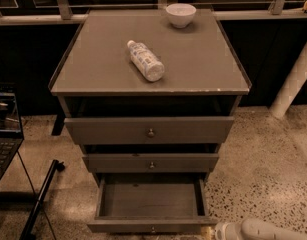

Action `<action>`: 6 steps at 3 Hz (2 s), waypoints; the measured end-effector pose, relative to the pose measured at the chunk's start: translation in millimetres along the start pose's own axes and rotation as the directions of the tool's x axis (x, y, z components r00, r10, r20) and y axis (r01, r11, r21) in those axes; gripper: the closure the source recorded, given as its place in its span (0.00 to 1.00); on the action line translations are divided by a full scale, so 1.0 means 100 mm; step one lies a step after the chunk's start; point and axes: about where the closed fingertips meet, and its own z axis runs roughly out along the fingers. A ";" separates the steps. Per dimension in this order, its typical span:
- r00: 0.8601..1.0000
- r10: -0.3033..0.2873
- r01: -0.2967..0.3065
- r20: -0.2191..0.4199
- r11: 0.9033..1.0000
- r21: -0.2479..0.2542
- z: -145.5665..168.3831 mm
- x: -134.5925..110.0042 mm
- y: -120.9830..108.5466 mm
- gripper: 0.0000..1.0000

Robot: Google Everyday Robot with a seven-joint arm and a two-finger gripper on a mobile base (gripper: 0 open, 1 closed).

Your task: Close bottom drawer

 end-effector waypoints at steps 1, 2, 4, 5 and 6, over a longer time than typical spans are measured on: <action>1.000 0.018 -0.018 -0.005 1.000 0.013 0.04 0.03 -0.03 1.00; 0.999 0.036 -0.036 0.020 0.999 0.021 0.16 -0.03 -0.10 1.00; 1.000 -0.001 0.001 0.018 1.000 -0.003 0.50 -0.31 -0.05 1.00; 1.000 -0.008 0.008 0.010 1.000 -0.009 0.57 -0.36 -0.05 1.00; 0.999 -0.027 0.027 -0.017 0.999 -0.022 0.77 -0.51 -0.04 1.00</action>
Offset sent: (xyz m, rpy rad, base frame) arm 0.0266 -0.0066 -0.0277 -0.0079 -0.0212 -0.0887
